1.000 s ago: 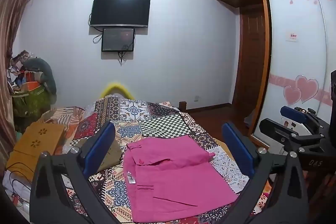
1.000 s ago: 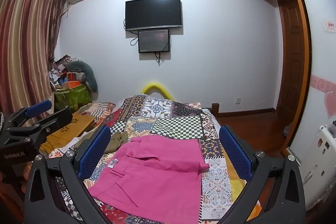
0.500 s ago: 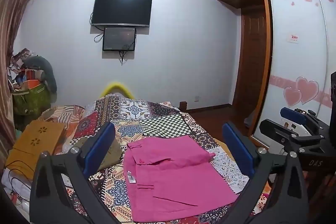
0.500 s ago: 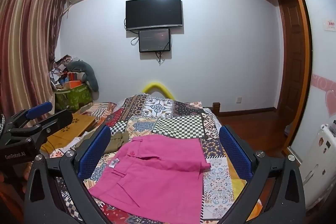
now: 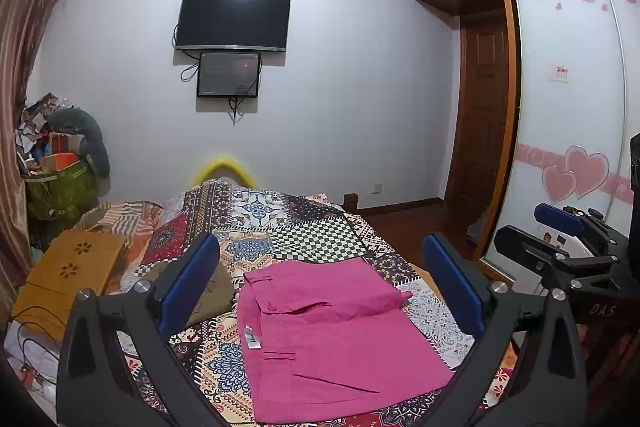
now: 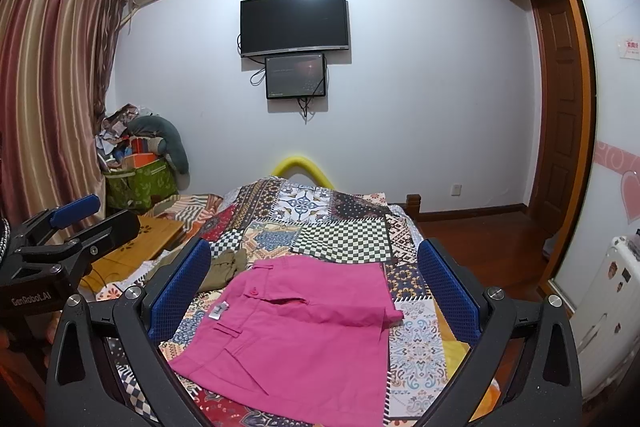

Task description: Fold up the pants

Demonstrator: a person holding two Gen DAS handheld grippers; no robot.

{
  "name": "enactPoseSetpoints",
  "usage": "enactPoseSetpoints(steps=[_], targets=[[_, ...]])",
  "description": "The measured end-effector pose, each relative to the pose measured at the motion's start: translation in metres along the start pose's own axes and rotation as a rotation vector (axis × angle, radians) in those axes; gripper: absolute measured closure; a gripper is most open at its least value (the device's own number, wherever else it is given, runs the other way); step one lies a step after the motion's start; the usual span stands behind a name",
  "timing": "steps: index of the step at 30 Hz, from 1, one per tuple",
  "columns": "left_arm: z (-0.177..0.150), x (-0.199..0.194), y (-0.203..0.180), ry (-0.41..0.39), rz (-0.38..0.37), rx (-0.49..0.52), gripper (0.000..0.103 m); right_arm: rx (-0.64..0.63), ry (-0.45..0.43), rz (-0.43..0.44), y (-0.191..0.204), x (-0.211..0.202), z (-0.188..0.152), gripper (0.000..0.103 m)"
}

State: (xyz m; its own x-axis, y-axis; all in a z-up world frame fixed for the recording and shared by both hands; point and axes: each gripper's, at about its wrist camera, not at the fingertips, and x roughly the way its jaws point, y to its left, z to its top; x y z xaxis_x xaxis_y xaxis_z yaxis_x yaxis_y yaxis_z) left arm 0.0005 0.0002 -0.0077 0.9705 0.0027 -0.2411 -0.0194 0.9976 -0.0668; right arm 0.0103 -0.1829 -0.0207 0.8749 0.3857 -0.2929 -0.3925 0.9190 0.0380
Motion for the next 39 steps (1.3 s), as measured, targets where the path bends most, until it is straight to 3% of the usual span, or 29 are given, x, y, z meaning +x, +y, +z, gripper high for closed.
enactPoseSetpoints(steps=[39], targets=[[0.007,0.002,-0.003,-0.013,-0.012,0.016,0.000,0.004,0.003,0.002,0.010,0.002,-0.001,0.000]])
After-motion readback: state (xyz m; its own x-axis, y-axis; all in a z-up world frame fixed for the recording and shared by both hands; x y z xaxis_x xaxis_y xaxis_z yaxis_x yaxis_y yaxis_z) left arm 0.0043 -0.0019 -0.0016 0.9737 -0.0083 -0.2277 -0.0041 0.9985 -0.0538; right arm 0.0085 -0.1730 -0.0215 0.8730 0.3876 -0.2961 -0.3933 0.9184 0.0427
